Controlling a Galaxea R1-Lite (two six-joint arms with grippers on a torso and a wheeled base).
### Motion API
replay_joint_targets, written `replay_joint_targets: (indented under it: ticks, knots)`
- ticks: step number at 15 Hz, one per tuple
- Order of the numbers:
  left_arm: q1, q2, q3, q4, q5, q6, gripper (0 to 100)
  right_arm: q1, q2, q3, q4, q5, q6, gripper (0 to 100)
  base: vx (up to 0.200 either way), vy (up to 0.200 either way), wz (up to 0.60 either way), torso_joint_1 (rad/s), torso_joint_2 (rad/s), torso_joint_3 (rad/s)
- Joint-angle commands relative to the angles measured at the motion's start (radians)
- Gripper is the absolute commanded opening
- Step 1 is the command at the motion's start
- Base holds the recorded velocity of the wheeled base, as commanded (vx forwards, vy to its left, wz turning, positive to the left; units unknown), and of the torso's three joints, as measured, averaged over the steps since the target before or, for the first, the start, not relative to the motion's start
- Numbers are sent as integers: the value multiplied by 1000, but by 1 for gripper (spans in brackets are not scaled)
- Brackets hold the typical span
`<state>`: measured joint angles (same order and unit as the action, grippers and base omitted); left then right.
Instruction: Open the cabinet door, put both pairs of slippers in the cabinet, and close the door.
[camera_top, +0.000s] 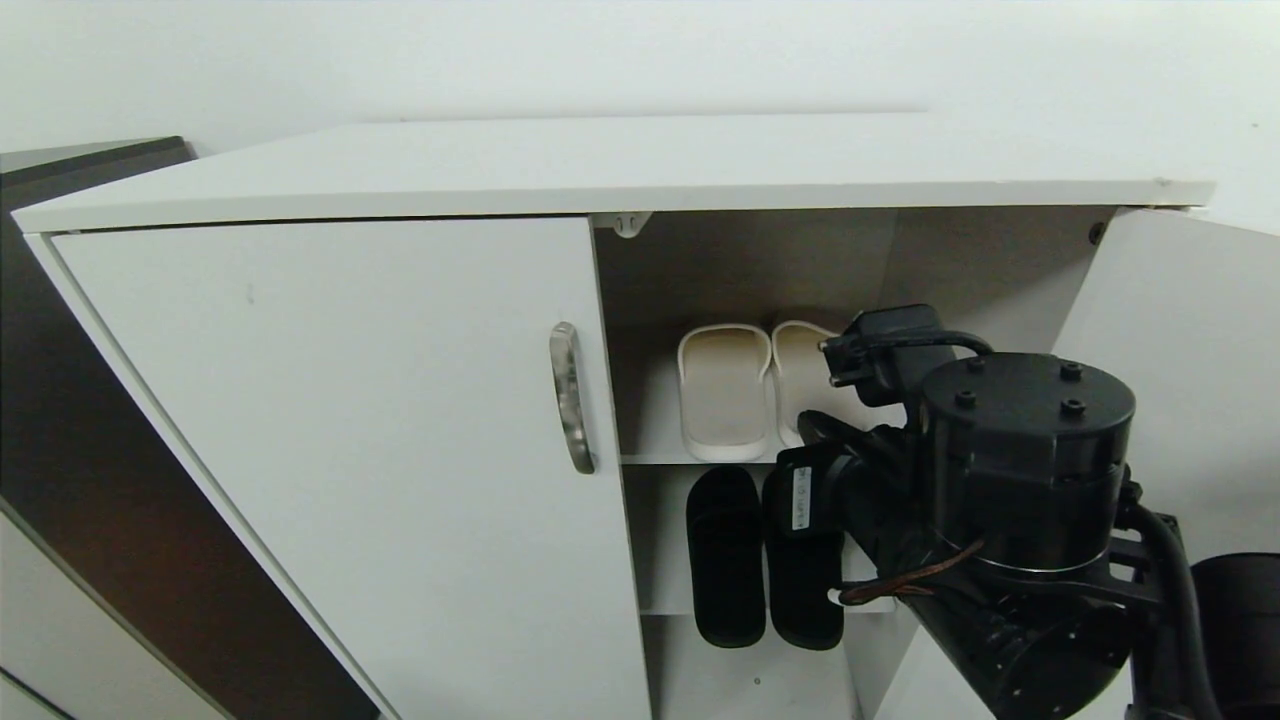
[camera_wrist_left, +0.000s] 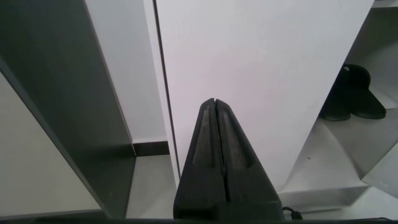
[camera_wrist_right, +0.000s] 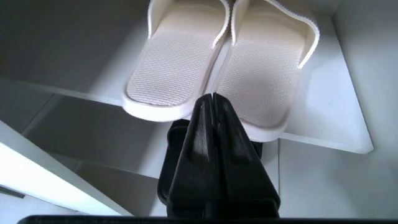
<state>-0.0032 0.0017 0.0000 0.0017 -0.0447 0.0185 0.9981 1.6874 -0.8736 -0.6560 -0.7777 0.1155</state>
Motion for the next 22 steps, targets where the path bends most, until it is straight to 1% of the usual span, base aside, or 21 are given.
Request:
replay_joint_targets:
  ticks: [1,4,7,17,22]
  knots:
    - [0,0,0,0,0,0,0,1,9,1,-1,0,1,0,0,0,0,0,0,0]
    - [0,0,0,0,0,0,0,-6,17,1,-2,0,1,0,0,0,0,0,0,0]
    - [0,0,0,0,0,0,0,-9,17,-2,-34,0,7,0,-200,0,0,9,2,6]
    - [0,0,0,0,0,0,0,-27,28,24,-39,1,13,0,-200,0,0,0,1,2]
    - [0,0,0,0,0,0,0,-33,29,62,-106,11,7,0,-200,0,0,4,3,4]
